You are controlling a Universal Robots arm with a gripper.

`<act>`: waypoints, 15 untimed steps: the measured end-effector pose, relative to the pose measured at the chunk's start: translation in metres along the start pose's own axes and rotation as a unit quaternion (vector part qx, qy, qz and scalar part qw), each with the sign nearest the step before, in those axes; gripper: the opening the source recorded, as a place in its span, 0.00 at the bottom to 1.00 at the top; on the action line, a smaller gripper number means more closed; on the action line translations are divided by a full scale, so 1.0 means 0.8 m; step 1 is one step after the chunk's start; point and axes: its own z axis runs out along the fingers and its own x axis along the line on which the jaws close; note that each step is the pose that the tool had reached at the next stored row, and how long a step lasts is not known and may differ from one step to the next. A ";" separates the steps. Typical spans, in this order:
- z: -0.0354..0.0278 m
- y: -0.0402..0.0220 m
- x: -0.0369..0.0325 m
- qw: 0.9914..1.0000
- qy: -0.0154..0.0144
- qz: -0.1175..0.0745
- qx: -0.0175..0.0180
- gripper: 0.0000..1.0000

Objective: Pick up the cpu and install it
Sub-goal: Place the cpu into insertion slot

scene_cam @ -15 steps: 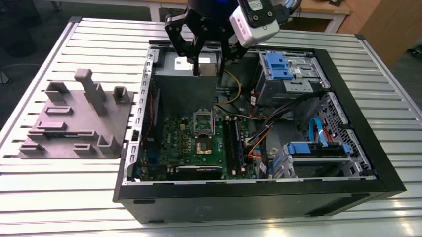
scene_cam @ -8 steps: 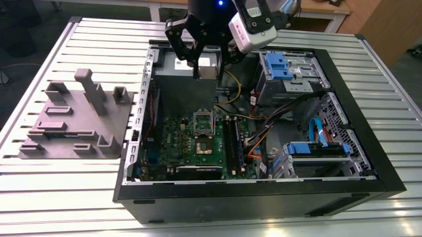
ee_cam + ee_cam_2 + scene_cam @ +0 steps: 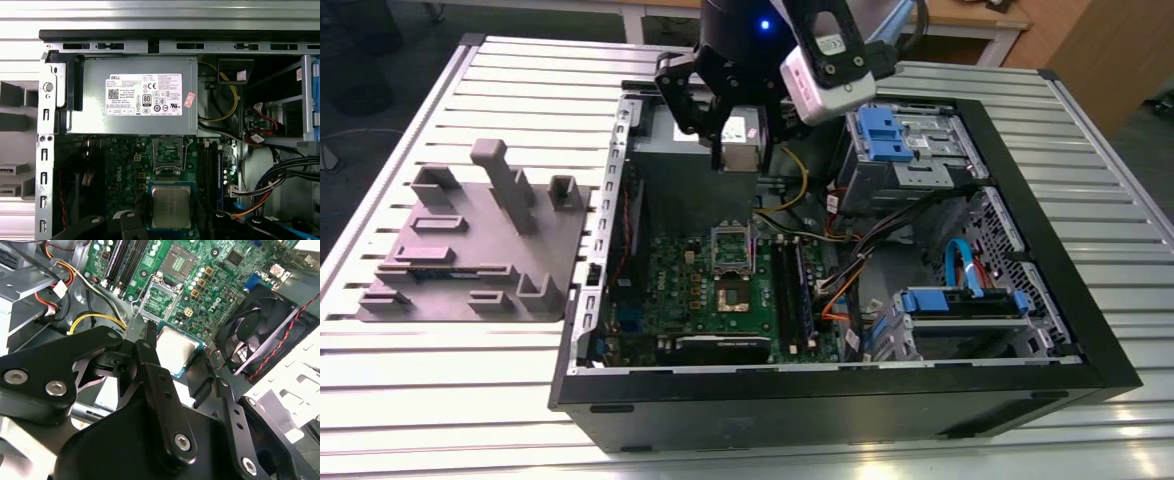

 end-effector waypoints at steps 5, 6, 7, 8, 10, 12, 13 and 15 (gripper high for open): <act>0.0079 -0.0009 -0.0013 1.000 -0.001 0.012 0.001 0.47; 0.0098 -0.0014 -0.0014 1.000 -0.001 0.013 0.001 0.47; 0.0120 -0.0019 -0.0015 1.000 -0.001 0.013 0.000 0.47; 0.0140 -0.0036 -0.0016 1.000 -0.001 0.013 0.001 0.47; 0.0188 -0.0047 -0.0023 1.000 -0.001 0.011 0.001 0.47; 0.0234 -0.0048 -0.0048 1.000 0.000 0.007 0.001 0.47; 0.0255 -0.0049 -0.0062 1.000 0.000 0.006 0.001 0.47; 0.0300 -0.0051 -0.0078 1.000 0.000 0.005 0.001 0.47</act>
